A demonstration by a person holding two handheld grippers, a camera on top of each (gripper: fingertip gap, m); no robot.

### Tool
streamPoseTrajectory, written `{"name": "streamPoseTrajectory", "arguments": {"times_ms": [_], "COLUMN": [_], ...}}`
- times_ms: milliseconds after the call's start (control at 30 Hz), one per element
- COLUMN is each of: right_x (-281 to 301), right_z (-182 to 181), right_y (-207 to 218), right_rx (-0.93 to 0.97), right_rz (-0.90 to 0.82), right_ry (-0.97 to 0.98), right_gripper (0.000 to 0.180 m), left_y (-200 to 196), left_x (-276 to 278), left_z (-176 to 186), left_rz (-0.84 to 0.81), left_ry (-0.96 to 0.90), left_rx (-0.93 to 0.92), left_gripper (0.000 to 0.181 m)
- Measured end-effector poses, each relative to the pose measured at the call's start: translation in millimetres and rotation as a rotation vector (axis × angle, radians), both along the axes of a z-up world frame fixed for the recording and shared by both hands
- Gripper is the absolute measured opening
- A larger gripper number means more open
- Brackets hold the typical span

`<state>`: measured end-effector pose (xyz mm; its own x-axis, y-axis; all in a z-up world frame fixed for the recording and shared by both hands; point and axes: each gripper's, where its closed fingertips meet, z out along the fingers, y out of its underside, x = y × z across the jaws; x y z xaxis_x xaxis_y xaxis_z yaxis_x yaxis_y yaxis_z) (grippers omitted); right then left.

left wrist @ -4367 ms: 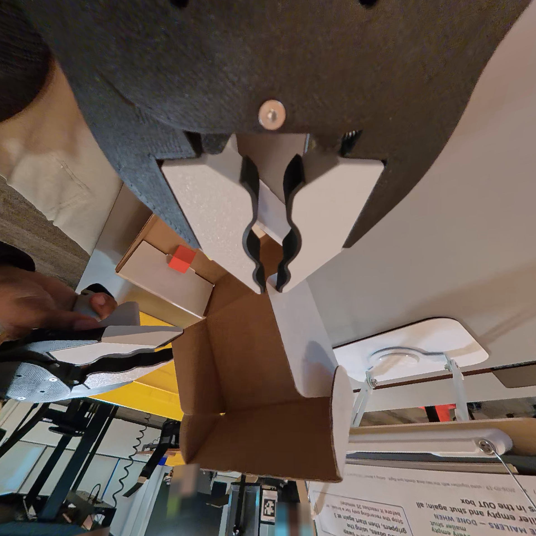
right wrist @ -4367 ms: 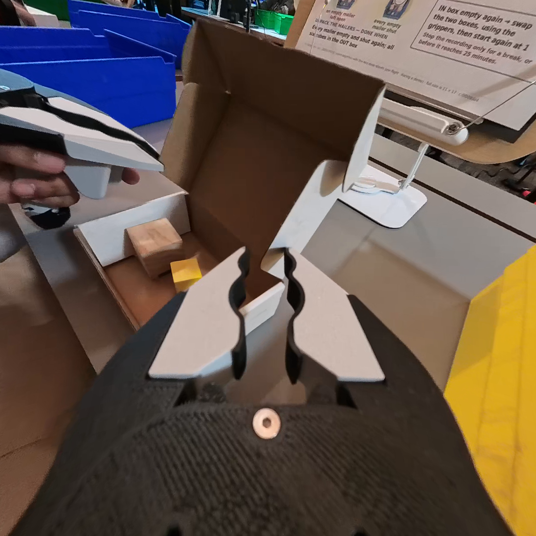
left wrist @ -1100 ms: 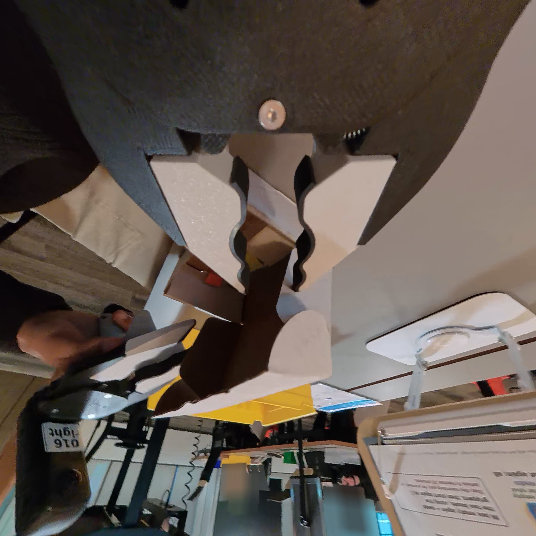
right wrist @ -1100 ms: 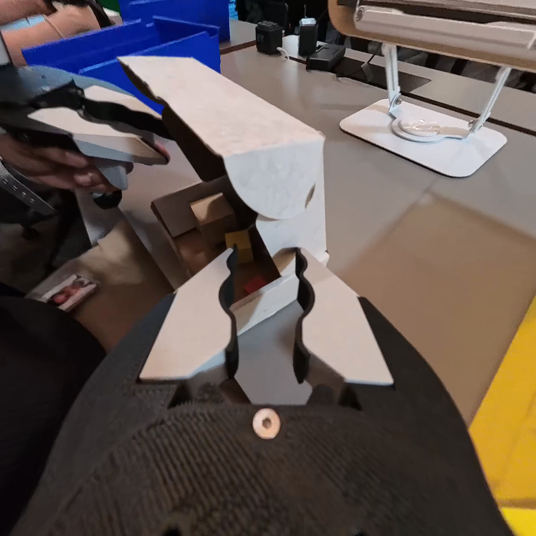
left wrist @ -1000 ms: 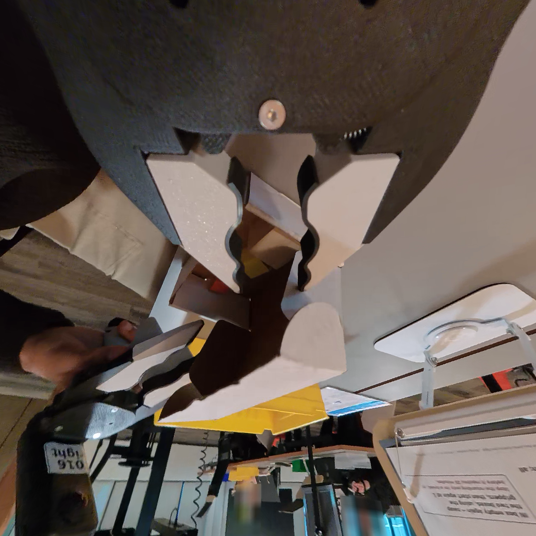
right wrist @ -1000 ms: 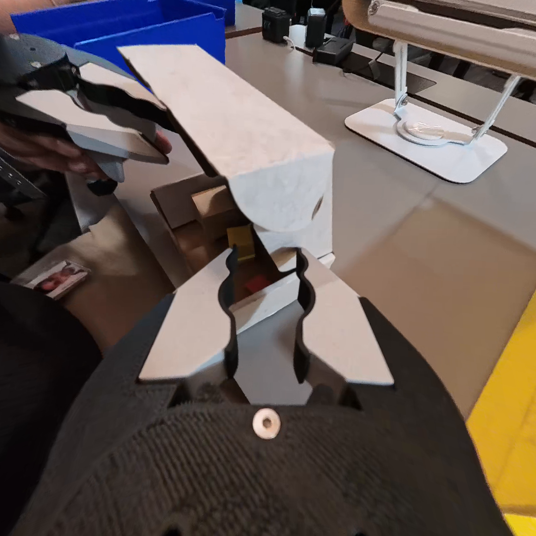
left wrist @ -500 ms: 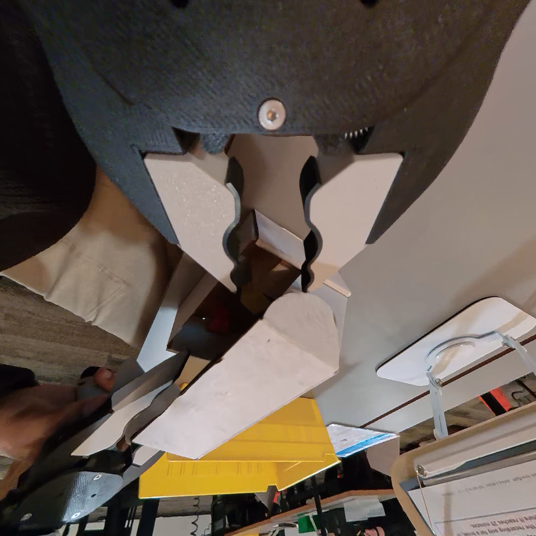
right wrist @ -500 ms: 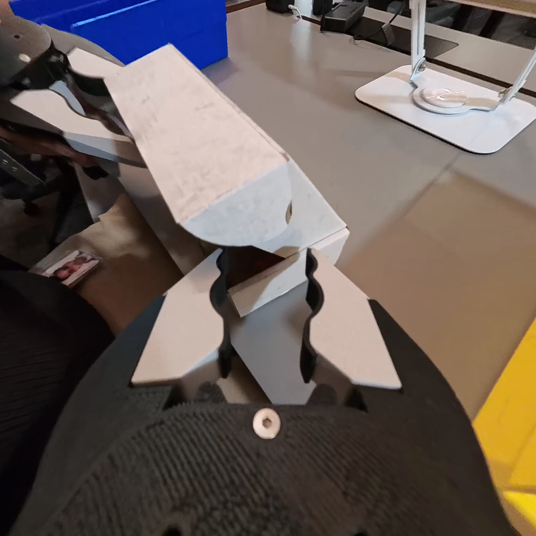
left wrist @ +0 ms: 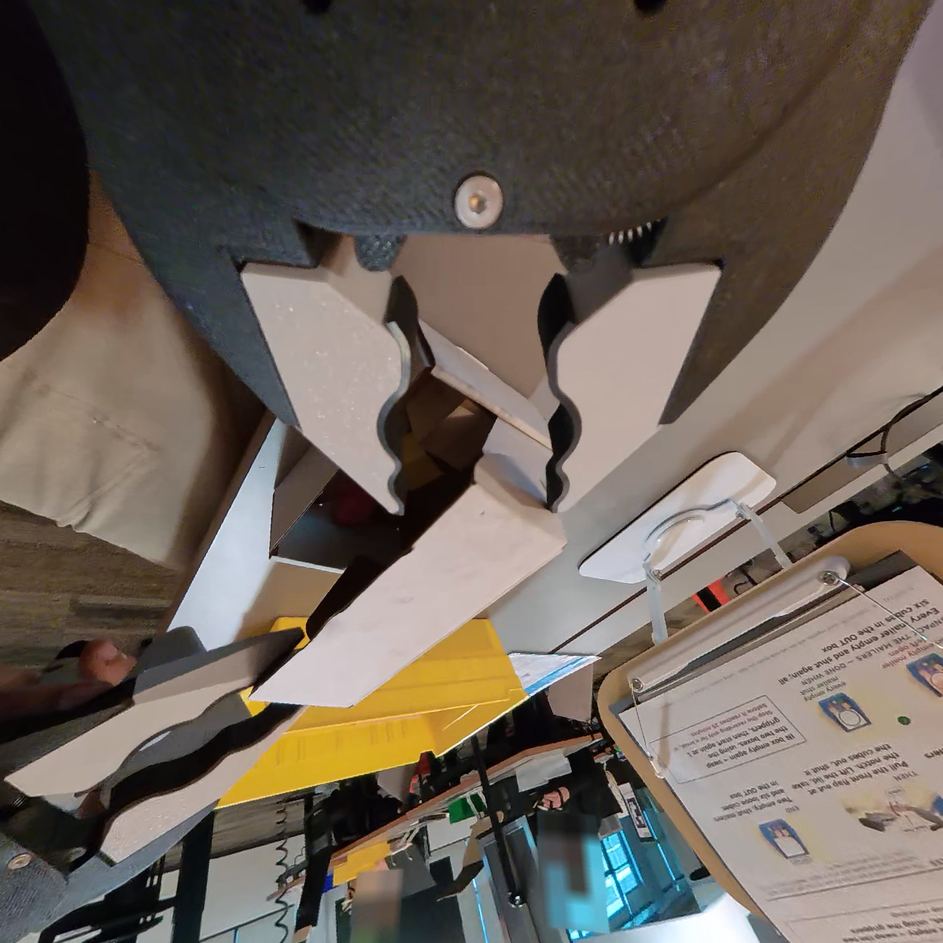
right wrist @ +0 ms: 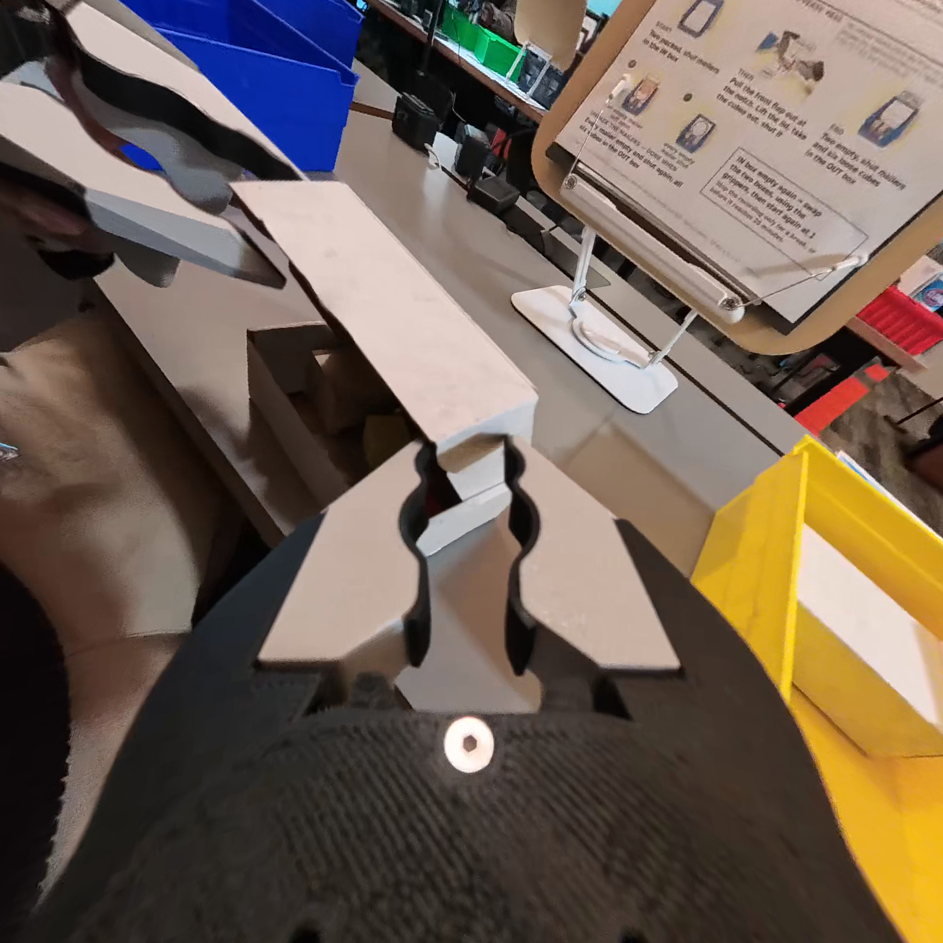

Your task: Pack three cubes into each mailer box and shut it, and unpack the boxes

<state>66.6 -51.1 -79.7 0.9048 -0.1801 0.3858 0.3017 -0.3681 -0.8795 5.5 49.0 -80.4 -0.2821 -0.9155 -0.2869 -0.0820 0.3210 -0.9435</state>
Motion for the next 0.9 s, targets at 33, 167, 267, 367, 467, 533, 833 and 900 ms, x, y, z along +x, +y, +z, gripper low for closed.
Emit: {"name": "streamPoseTrajectory", "arguments": {"times_ms": [33,167,267,367,467,533,833,900], "right_x": [0,3,2,4,4,7,11,13], "right_z": [-1,-12,-17,-33,-58,-55,-59,-58], "right_y": [0,-2,-2,-3,-5,-5,-4,-5], "right_rx": [-0.008,-0.086,-0.103,-0.158,-0.243,-0.217,-0.194,-0.193], "right_rz": [-0.007,-0.023,-0.013,-0.014,-0.017,-0.026,-0.033,-0.039], "right_ry": [-0.01,0.004,0.067,0.168,0.296,0.301,0.316,0.299], "right_gripper": [0.023,0.016,0.015,0.012,0.01,0.009,0.017,0.016], "left_y": [0,-1,-2,-3,-7,-10,-10,-10], "left_x": [-1,-6,-8,-8,-11,-13,-15,-15], "left_z": [0,-5,-11,-23,-51,-56,-51,-45], "left_rz": [0.0,-0.012,-0.017,-0.019,-0.033,-0.029,-0.005,0.004], "left_ry": [-0.004,0.004,0.035,0.098,0.231,0.229,0.199,0.17], "left_rx": [0.007,0.037,0.058,0.079,0.121,0.161,0.167,0.168], "left_gripper": [0.047,0.029,0.031,0.031,0.03,0.028,0.029,0.029]}}
